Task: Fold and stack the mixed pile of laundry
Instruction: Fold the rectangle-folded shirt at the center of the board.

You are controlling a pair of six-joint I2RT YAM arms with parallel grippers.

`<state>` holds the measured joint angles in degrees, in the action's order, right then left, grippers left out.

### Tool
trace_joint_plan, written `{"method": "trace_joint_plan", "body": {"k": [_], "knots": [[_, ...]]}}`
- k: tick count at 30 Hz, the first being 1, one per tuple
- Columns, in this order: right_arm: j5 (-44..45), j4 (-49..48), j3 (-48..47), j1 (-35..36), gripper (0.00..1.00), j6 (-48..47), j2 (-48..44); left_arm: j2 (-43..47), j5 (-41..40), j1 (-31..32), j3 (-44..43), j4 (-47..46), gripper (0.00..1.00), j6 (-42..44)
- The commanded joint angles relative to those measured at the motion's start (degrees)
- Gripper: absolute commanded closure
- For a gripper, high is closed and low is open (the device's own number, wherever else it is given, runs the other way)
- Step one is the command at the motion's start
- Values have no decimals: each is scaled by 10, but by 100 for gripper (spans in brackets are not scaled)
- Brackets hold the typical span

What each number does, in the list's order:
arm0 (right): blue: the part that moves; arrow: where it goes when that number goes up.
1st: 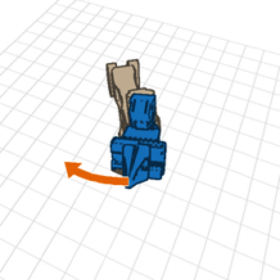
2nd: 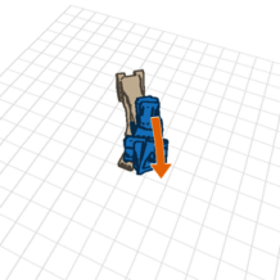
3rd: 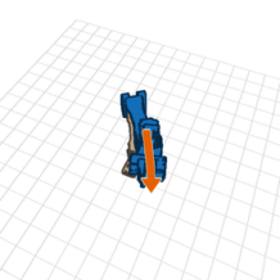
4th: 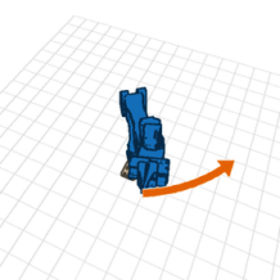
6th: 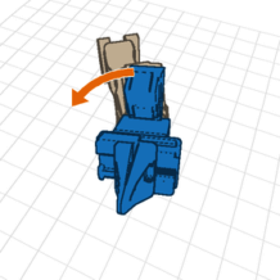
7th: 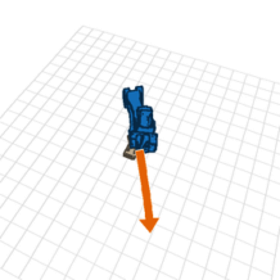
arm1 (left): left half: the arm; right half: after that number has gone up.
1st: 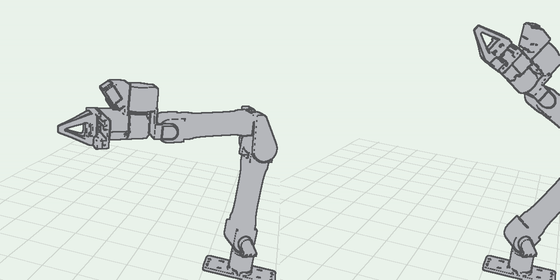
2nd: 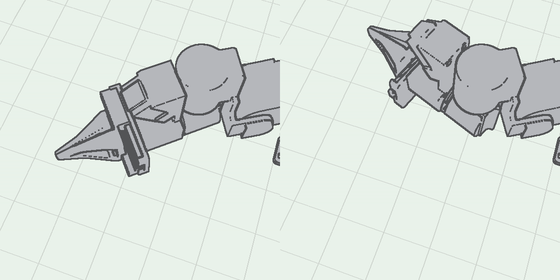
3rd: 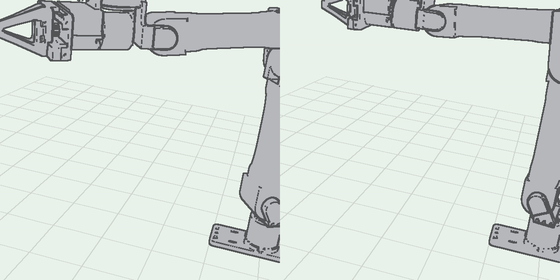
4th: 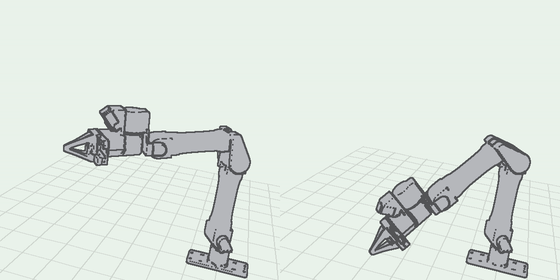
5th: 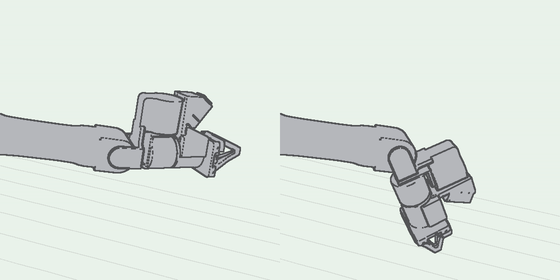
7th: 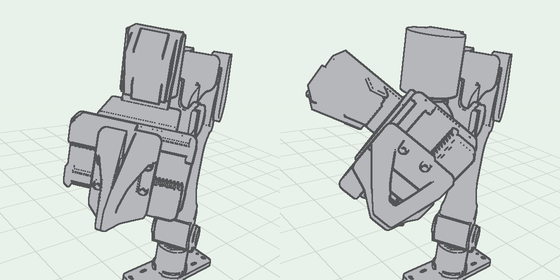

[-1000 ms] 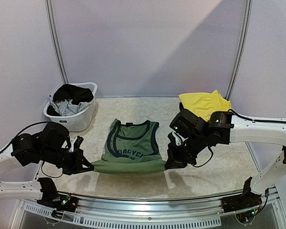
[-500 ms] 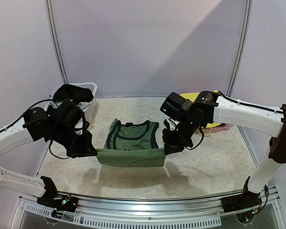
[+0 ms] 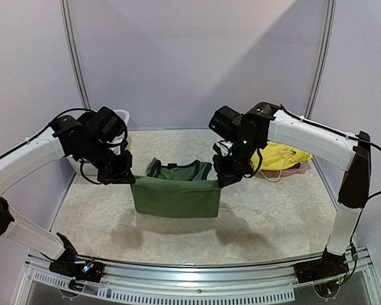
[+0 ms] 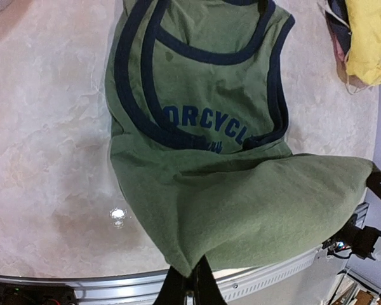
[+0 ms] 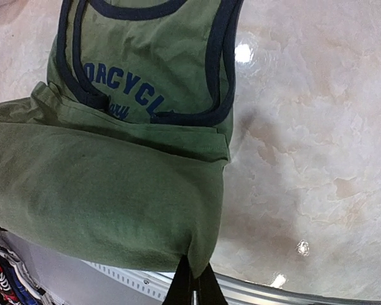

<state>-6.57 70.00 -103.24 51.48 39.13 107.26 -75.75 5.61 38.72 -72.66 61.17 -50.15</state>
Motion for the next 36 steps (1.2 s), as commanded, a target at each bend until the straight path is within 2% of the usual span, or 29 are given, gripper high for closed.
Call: {"method": "trace_joint_plan", "body": {"k": [1,7,13,26,36], "knots": [[11,31,-48,-30,100,-32,23,-50,8,-32,-60,22,100,60],[8,64,-131,-55,100,-48,71,-131,17,-69,-154,61,100,120],[-4,79,-202,-79,100,-60,118,-187,38,-101,-209,72,100,151],[-51,64,-277,-123,100,-72,199,-272,57,-143,-272,66,100,182],[-76,13,-288,-145,100,-65,236,-346,72,-159,-316,39,100,191]]}}
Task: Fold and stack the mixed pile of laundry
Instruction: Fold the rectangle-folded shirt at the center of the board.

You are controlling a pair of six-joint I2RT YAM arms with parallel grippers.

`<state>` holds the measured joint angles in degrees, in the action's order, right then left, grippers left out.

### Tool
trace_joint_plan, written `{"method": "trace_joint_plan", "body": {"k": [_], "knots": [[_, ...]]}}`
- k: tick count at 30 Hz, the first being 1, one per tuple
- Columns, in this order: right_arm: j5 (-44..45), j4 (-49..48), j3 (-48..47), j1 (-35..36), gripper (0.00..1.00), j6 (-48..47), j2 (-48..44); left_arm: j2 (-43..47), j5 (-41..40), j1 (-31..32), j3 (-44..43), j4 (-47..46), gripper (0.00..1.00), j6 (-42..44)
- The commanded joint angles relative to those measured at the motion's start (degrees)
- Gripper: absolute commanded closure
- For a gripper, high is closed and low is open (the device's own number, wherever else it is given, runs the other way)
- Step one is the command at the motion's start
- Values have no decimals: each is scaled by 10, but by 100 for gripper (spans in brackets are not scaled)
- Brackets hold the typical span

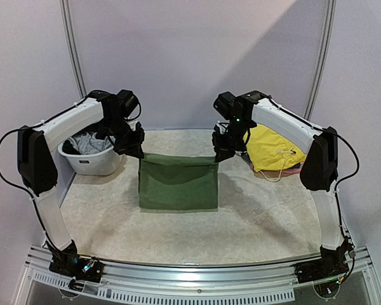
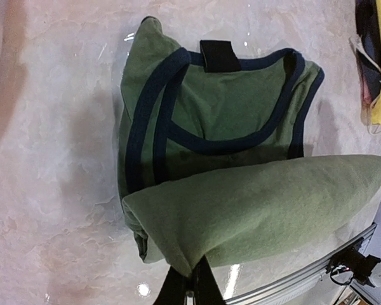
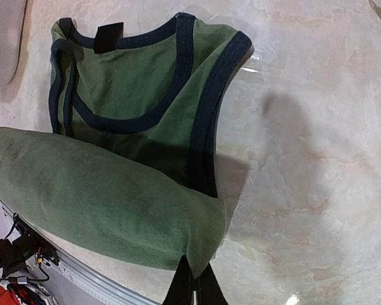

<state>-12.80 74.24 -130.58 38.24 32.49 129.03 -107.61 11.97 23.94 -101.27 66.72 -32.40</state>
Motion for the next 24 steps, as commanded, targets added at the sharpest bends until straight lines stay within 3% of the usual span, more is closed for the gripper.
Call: {"method": "trace_joint_plan", "body": {"k": [1,24], "knots": [[-17,-36,-15,-15,100,4,20,-34,10,-14,-33,-18,100,15],[-49,-149,-17,-46,100,-4,85,-150,37,-46,-95,-60,100,33]]}}
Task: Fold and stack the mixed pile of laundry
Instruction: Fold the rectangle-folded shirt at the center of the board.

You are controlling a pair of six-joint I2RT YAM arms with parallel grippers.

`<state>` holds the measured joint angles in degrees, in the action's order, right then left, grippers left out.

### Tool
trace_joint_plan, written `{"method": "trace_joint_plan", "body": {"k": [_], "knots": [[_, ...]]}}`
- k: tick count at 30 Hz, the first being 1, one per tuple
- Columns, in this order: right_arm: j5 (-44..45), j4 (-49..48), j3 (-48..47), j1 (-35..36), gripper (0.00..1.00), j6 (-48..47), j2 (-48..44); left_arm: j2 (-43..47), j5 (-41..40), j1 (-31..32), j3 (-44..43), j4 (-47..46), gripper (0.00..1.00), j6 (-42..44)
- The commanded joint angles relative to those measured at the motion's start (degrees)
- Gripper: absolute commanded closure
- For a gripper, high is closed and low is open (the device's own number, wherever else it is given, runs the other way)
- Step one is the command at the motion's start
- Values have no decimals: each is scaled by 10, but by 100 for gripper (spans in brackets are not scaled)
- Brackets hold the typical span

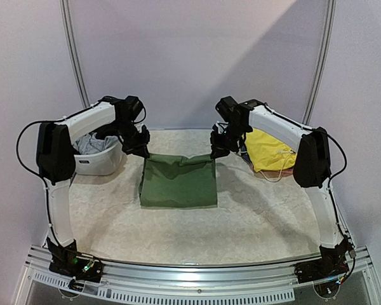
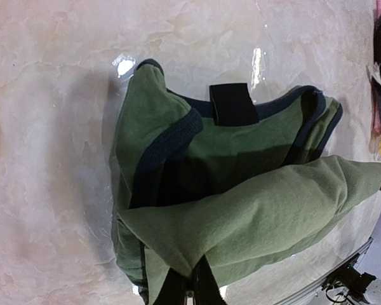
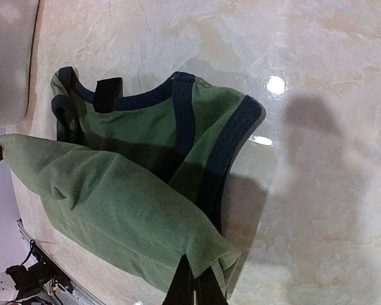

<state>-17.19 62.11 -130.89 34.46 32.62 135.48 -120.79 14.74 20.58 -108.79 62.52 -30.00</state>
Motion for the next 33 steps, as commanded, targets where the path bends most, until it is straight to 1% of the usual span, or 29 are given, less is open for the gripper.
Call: {"method": "trace_joint_plan", "body": {"k": [1,11,14,15,17,19,21,22,25,29,31,33], "knots": [[-6,-31,-14,-9,100,-5,24,-23,10,-12,-23,-19,100,8],[-17,-65,-14,-26,100,-5,50,-62,10,-28,-47,-25,100,9],[-28,-81,-14,-29,98,-3,56,-72,10,-31,-51,-28,100,10],[-33,-88,-14,-30,96,-2,58,-77,11,-33,-53,-29,100,11],[-45,-99,-14,-32,89,3,62,-87,12,-34,-57,-31,100,9],[-51,-111,-15,-35,79,7,63,-97,14,-36,-60,-33,100,10],[-55,-123,-15,-40,67,12,61,-106,14,-38,-64,-39,100,7],[-58,-128,-15,-42,64,13,61,-110,15,-40,-65,-43,100,4],[-59,-138,-15,-48,62,14,47,-120,23,-46,-66,-59,100,-11],[-51,-124,-12,-51,61,-4,22,-137,13,-51,-81,-59,100,-28],[-53,-119,4,-50,61,-19,7,-145,-2,-54,-88,-53,100,-39],[-68,-129,40,-49,61,-35,-17,-145,-24,-58,-91,-45,97,-57]]}}
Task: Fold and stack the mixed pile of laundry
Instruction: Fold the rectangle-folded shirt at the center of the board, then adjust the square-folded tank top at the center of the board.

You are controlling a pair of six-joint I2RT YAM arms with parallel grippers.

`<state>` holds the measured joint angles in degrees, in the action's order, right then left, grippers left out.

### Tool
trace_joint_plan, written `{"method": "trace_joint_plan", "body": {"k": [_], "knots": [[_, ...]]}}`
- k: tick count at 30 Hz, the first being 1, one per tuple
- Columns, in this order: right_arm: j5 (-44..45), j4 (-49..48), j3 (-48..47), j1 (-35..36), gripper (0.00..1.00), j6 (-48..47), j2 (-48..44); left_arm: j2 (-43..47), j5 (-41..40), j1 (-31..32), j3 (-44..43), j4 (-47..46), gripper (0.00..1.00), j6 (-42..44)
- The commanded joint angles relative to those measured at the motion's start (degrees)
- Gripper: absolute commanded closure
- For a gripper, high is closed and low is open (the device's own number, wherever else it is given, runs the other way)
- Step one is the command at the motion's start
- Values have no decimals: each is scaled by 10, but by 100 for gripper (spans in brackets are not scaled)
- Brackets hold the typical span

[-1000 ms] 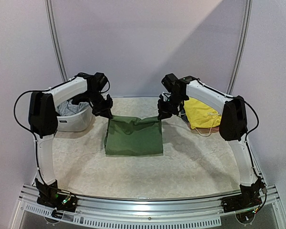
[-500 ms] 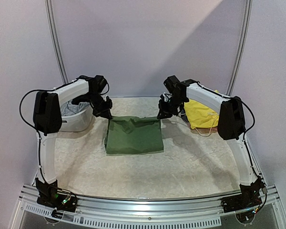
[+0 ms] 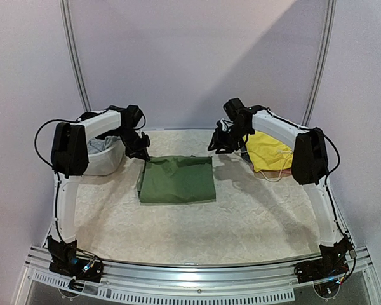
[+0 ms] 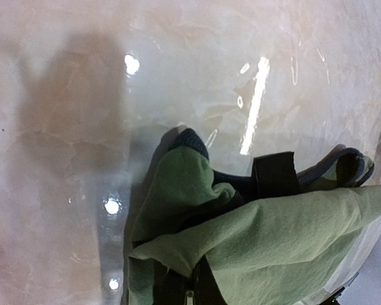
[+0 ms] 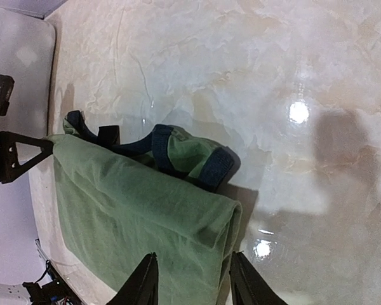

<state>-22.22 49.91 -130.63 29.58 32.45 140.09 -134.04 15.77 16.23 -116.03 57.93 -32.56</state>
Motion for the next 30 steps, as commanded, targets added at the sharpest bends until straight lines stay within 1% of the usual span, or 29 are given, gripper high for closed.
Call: {"method": "trace_joint_plan", "body": {"k": [1,2,5,7,8,10,13,15,19,21,24,26,30], "knots": [[-23,-14,60,-1,62,-38,-73,-12,-37,-15,-19,0,94,-39],[-24,-21,86,0,63,-44,-86,-10,-39,-14,-21,0,89,-46],[-24,-42,161,5,65,-60,-121,3,-32,-7,-27,-10,66,-56],[-26,-54,193,10,67,-67,-142,17,-32,0,-28,-15,46,-57],[-26,-60,205,11,68,-67,-147,27,-31,4,-28,-18,34,-57],[-28,-71,219,18,70,-67,-155,41,-27,11,-28,-19,27,-58],[-31,-83,222,26,72,-65,-157,67,-40,22,-25,-5,26,-53],[-36,-95,218,31,73,-62,-152,88,-65,32,-17,12,28,-43],[-52,-102,193,34,79,-55,-124,136,-107,53,43,20,37,-28],[-59,-102,174,34,83,-58,-104,154,-104,64,87,7,44,-27],[-72,-94,129,35,90,-70,-76,174,-75,83,143,-26,54,-28],[-85,-93,102,34,93,-74,-46,179,-73,98,159,-33,56,-22],[-101,-96,60,33,98,-69,3,165,-74,118,160,-23,61,-15]]}}
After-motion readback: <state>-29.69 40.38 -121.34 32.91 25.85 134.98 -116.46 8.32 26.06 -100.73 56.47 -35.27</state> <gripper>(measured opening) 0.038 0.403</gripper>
